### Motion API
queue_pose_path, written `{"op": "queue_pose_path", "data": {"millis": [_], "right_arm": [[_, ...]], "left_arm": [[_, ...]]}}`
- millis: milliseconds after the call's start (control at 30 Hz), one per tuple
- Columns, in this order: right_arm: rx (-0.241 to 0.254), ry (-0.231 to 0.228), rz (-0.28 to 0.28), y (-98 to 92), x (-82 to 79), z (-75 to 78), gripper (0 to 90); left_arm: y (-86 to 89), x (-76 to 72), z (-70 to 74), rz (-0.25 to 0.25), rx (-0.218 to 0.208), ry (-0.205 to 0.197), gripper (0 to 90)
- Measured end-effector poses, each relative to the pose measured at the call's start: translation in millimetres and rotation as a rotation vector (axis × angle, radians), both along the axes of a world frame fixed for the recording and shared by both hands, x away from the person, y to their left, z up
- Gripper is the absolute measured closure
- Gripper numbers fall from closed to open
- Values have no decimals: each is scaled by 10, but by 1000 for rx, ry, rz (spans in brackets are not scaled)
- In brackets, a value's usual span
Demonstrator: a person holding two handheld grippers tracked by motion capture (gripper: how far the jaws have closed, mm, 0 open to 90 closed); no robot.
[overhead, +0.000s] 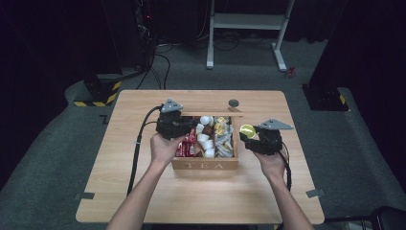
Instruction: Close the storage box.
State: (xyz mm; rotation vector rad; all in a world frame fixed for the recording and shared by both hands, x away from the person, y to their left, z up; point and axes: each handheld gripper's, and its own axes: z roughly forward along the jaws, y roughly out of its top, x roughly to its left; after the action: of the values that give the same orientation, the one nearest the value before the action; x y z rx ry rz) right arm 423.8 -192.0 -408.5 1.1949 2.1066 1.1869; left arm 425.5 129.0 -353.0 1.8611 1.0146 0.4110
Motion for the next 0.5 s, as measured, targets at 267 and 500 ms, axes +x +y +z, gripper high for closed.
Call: {"op": "queue_pose_path", "data": {"millis": [267,500], "right_arm": [[-1,15,-39,-147,17,-47,378],[-19,39,-77,-245,59,-151,378]], "left_arm": [[3,-5,-4,-4,-1,2,686],[3,-10,-10,-5,13,-5,686]]}}
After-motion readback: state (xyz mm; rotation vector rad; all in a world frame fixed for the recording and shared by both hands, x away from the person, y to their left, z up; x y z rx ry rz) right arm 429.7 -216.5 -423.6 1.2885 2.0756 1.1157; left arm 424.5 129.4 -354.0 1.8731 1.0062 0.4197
